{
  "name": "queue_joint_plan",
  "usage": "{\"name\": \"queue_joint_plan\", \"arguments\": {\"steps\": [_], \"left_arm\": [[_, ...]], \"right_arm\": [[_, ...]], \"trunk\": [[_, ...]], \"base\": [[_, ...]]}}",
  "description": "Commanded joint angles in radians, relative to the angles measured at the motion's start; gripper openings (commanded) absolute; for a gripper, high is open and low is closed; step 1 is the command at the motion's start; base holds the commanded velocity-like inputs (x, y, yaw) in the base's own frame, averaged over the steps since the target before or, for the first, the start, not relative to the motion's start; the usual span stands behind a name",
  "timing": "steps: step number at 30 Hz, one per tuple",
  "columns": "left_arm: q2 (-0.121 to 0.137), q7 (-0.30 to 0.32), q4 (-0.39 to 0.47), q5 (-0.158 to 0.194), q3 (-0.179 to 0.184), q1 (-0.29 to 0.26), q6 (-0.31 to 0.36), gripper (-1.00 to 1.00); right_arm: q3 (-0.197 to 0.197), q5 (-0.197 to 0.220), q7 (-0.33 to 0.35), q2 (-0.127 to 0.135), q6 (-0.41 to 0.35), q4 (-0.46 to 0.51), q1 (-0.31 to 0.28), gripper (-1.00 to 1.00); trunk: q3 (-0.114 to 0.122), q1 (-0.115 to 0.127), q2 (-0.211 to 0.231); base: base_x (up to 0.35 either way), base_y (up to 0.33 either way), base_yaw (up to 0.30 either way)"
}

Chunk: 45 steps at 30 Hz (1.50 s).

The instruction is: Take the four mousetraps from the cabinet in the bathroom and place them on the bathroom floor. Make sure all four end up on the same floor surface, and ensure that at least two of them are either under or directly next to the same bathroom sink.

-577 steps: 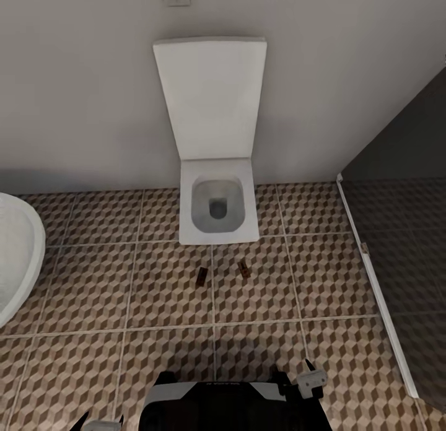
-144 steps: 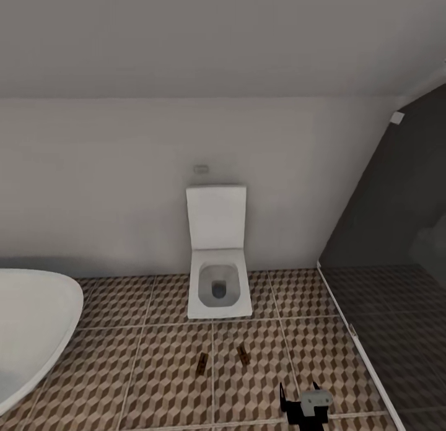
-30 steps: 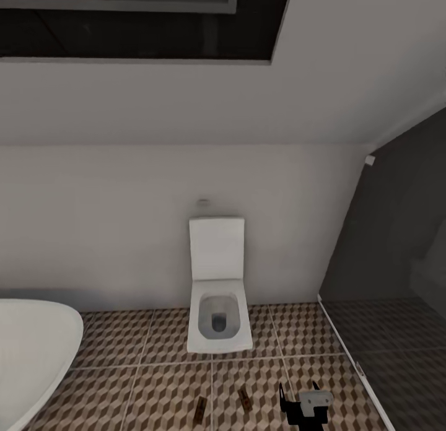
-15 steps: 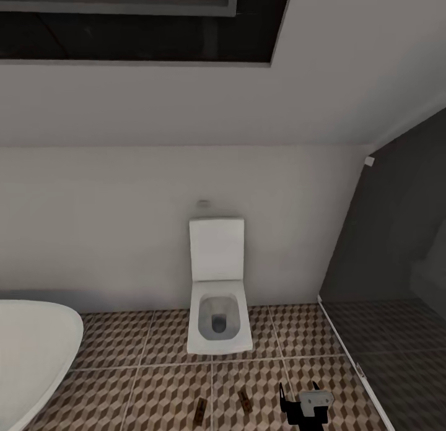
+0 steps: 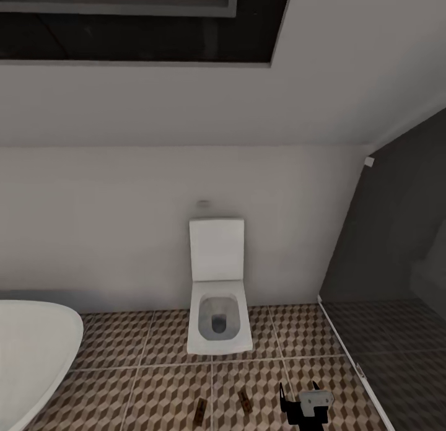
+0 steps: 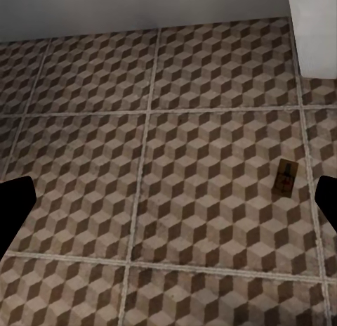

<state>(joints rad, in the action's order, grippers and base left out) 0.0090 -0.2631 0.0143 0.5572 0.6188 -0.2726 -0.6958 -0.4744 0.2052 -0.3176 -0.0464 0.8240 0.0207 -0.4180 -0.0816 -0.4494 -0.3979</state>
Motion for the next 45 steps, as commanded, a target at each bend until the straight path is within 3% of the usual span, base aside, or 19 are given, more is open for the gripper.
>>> {"name": "queue_joint_plan", "arguments": {"steps": [1, 45], "left_arm": [[0.000, -0.007, 0.001, 0.003, 0.009, 0.000, -0.001, 1.00], [-0.001, -0.007, 0.001, 0.003, 0.009, 0.000, -0.001, 1.00]], "right_arm": [[-0.009, 0.008, -0.003, 0.000, 0.003, -0.001, -0.001, 1.00], [-0.009, 0.008, -0.003, 0.000, 0.003, -0.001, -0.001, 1.00]], "trunk": [[-0.001, -0.001, -0.002], [0.066, -0.001, -0.002]], "base": [[0.000, 0.000, 0.000], [0.000, 0.000, 0.000]]}}
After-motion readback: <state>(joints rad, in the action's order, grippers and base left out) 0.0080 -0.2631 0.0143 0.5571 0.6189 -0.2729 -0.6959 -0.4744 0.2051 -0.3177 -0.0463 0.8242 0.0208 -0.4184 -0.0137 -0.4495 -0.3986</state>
